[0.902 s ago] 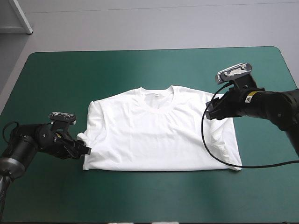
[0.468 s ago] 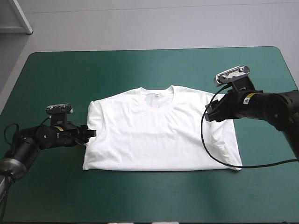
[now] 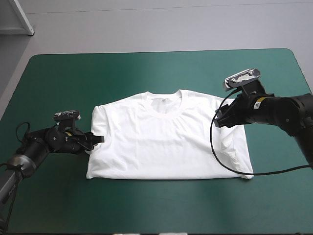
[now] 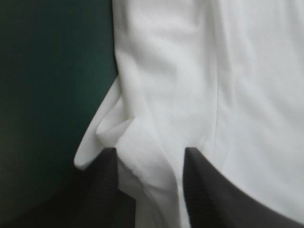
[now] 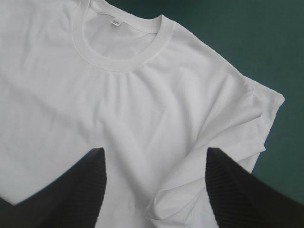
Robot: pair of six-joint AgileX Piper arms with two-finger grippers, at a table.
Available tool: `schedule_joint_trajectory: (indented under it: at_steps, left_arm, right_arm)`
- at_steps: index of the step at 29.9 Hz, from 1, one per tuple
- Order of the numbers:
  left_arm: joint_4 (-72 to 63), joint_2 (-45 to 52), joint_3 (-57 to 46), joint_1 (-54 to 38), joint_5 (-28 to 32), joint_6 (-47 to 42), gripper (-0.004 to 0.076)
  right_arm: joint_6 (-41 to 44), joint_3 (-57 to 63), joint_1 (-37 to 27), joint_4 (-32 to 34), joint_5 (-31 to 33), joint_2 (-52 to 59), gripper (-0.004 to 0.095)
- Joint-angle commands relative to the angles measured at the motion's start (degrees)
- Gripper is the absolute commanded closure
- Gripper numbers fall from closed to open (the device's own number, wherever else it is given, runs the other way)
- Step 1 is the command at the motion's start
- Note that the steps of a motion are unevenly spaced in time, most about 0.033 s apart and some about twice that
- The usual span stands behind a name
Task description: Fold the cloth
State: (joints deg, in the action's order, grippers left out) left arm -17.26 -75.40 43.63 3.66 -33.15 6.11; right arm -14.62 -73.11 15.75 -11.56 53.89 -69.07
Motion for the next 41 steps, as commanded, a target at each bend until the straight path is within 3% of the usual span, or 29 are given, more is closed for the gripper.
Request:
schedule_joint_trajectory:
  at_steps: [1, 3, 12, 21, 26, 32, 35, 41]
  left_arm:
    - [-1.02, 1.39, 1.37, 0.2, 2.03, -0.41, 0.0595]
    - [-0.79, 1.39, 1.37, 0.2, 2.28, 0.56, 0.0703]
    - [-1.88, 2.99, 3.21, 0.3, 0.89, 3.9, 0.0703]
    - [-6.66, 4.3, 10.11, 7.87, -11.13, 14.24, 0.0705]
    - [-5.95, -0.69, 10.11, 16.62, -12.72, 14.39, 0.0705]
    - [-5.41, -8.14, 10.11, 18.74, -12.68, 14.39, 0.0701]
    - [-3.7, -8.76, 10.11, 18.74, -12.68, 14.87, 0.064]
    - [-2.87, -2.44, 12.89, 18.59, -14.41, 14.18, 0.0323]
  right_arm:
    - [-0.52, -1.52, 0.09, -0.16, -3.06, 0.48, 0.0378]
    - [-0.52, -1.52, 0.09, -0.16, -3.06, 0.25, 0.0396]
    - [-0.57, -1.52, 0.09, -0.16, -3.55, -0.23, 0.0399]
    - [-0.57, -1.52, 0.09, -0.16, -3.55, -0.23, 0.0399]
    - [-0.57, -1.52, 0.09, -0.16, -3.31, -0.23, 0.0399]
    - [-0.57, -1.52, 0.09, -0.26, -0.94, -0.23, 0.0399]
    - [-0.66, -1.52, 0.09, -0.15, -0.71, 0.02, 0.0399]
    - [-0.24, -1.62, 0.09, 4.67, -0.92, 2.21, 0.0399]
